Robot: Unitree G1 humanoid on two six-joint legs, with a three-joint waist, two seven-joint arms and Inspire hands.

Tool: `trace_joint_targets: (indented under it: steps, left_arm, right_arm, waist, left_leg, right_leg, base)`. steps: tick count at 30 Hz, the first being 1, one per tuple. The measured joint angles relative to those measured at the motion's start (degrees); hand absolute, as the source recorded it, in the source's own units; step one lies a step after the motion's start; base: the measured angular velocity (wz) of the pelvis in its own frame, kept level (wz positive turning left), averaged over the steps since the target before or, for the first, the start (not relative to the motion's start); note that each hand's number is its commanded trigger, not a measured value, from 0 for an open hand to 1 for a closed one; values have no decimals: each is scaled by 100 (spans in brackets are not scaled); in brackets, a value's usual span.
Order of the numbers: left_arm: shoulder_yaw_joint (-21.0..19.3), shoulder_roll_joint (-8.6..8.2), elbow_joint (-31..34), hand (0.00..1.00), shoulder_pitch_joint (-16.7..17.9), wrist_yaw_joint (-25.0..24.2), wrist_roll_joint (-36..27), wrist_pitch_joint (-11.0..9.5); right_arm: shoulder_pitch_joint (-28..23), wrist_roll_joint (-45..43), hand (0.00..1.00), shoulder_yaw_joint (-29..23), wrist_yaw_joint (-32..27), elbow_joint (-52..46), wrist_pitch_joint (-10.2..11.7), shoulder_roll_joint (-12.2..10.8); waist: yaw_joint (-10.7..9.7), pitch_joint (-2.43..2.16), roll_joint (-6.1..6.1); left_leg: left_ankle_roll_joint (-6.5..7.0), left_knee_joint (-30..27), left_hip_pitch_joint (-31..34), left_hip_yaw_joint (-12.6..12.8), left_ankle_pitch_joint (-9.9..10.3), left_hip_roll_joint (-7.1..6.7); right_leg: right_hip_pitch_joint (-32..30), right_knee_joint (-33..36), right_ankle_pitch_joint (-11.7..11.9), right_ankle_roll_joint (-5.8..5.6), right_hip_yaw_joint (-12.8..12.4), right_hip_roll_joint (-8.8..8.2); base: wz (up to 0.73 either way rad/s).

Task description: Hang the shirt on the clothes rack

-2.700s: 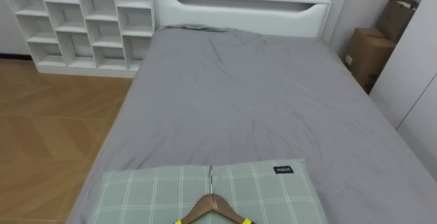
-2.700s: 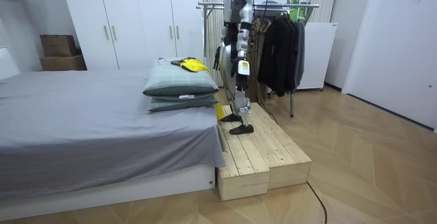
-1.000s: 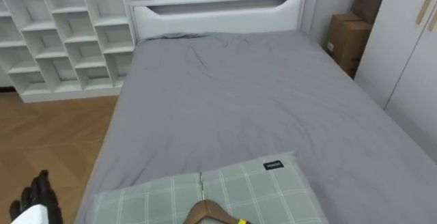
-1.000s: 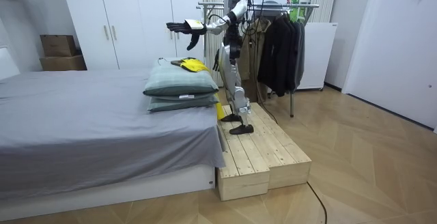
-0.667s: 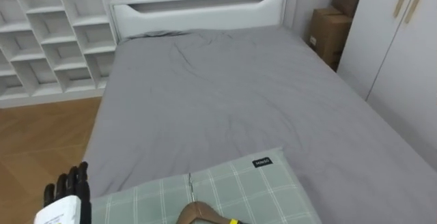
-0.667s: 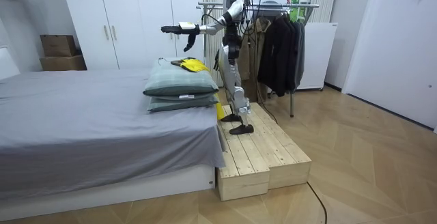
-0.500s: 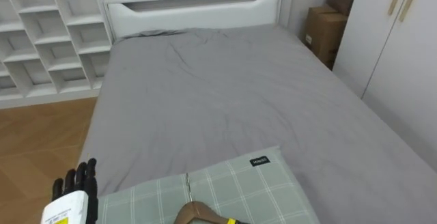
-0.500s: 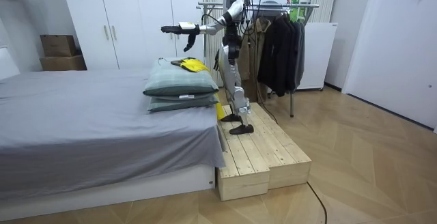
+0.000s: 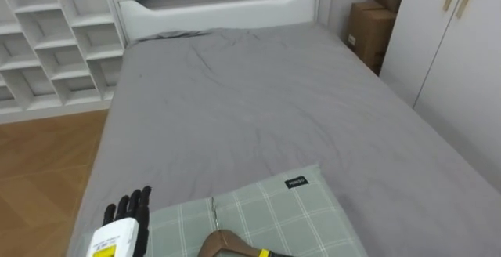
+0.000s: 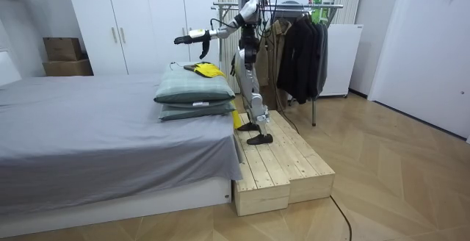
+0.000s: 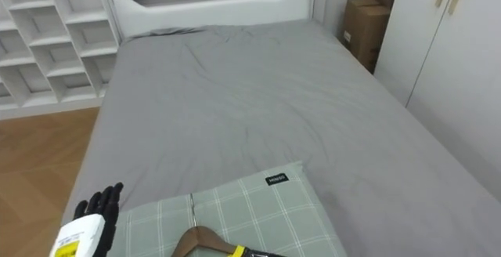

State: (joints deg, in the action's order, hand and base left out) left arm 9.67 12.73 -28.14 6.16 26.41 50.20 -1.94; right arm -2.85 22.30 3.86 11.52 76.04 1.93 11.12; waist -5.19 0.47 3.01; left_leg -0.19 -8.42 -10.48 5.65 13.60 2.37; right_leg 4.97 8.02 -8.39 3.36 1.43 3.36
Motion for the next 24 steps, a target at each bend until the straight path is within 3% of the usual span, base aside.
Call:
trace_joint_targets:
  steps: [16,24]
  left_arm:
    - [14,-74,-54,0,50,-77,-2,14]
    - [53,-112,-703,0,142,-73,-5,11]
  right_arm:
    - [30,60,0,0,109,12,-20,0]
    - [30,-69,0,-10,174,5,-22,-7]
  waist:
    - [-62,-13,-20]
    - [-65,-36,-125]
  left_leg:
    - [0,6,-20,96,0,4]
    - [0,4,-18,164,0,7]
  right_leg:
    - [-86,64,0,-1,-56,8]
    - [-102,70,1,-2,-58,8]
  base:
    - [-3]
    - [-2]
